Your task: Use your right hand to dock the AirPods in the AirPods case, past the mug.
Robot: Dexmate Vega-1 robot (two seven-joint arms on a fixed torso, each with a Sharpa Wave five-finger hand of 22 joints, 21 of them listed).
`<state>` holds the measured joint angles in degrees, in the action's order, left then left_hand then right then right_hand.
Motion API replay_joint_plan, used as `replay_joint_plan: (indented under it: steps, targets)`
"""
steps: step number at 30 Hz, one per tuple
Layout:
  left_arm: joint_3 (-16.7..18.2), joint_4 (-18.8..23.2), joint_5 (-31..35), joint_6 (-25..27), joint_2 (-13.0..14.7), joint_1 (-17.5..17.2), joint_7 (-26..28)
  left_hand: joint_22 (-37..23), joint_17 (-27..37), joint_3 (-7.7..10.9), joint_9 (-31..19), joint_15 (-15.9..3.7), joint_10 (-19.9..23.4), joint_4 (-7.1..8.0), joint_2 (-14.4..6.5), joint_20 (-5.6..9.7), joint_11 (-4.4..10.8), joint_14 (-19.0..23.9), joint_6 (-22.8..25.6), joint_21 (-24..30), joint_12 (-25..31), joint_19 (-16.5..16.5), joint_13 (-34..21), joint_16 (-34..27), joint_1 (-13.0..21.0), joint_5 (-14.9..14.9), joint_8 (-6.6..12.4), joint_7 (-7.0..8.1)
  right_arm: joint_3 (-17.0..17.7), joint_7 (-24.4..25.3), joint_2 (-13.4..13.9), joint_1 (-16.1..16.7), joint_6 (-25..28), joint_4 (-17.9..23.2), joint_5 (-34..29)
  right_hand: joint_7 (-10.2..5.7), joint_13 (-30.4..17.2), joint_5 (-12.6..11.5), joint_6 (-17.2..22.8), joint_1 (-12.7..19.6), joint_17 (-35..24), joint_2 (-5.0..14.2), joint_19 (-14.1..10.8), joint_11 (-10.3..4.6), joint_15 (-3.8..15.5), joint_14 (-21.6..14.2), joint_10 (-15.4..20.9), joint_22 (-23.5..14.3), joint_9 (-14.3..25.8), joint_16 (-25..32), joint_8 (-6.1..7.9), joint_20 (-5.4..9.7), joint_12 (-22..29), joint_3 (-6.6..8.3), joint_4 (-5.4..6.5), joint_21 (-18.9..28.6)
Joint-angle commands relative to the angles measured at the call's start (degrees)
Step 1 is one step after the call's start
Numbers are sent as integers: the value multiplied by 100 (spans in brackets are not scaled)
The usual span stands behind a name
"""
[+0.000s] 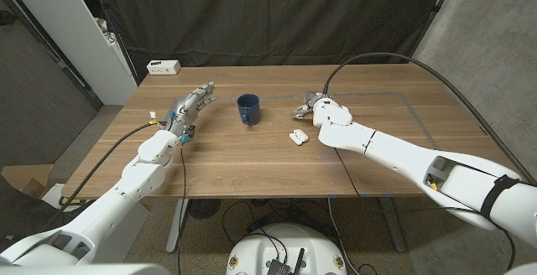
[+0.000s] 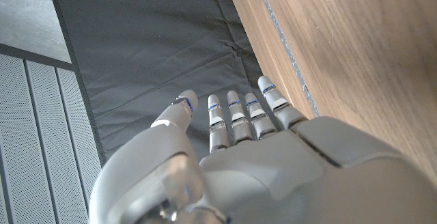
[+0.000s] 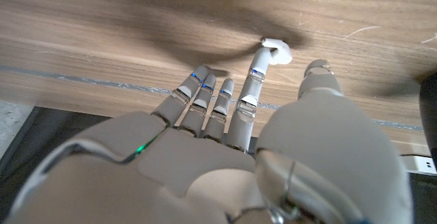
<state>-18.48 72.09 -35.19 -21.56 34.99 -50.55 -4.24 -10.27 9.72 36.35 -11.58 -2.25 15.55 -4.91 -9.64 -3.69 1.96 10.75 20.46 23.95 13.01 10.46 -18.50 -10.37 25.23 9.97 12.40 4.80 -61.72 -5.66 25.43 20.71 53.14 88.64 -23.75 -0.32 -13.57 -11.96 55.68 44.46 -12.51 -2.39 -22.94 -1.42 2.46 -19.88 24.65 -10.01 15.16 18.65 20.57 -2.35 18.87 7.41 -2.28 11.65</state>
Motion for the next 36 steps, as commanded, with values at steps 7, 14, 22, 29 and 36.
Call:
replay_joint_plan:
  steps: [7,14,22,29,36]
  targets:
    - [0,-112,-30,52,23,71,-68,-14,26,-8,-22,-86,44,-33,-3,-11,24,42,36,-31,34,28,4,-29,60,39,-34,1,-259,206,-142,-248,194,-335,474,45,1,-28,-2,-66,-30,23,41,36,374,-53,9,-19,-35,36,-47,-35,-29,-23,0,-23]
    - [4,-150,-42,28,26,81,-104,-15,25,-6,-23,-88,45,-34,-3,-9,13,43,40,-39,35,29,9,-28,62,41,-38,4,-278,367,-165,-227,73,-359,601,25,7,-34,37,33,-25,64,67,3,415,-103,70,-21,-66,48,-69,-48,-25,23,-67,-28]
    - [11,-135,-56,55,40,53,-88,-15,24,-6,-23,-91,42,-36,-3,-17,7,42,38,-50,35,26,15,-26,64,42,-45,3,-377,387,-261,-273,105,-509,706,-8,17,-52,145,348,2,139,29,-22,470,-161,131,-22,-117,39,-94,8,-40,153,-265,-9]
    - [3,-188,-73,80,35,83,-122,-16,17,-11,-24,-90,40,-64,5,-14,17,36,33,-62,34,23,22,-21,86,45,-52,-1,-613,46,-234,-385,314,-443,854,-51,24,-32,129,551,13,161,110,-37,513,-94,107,-22,-153,-5,-157,-3,-84,223,-410,-37]
    - [-38,-354,-63,44,0,211,-248,-16,13,-29,-24,-77,34,-90,21,-21,11,24,35,-76,32,17,28,-17,102,44,-56,-4,-738,-56,-183,-385,387,-342,989,-59,26,-8,0,637,10,183,185,-76,518,-28,36,-22,-171,-38,-251,-21,-140,255,-477,-52]
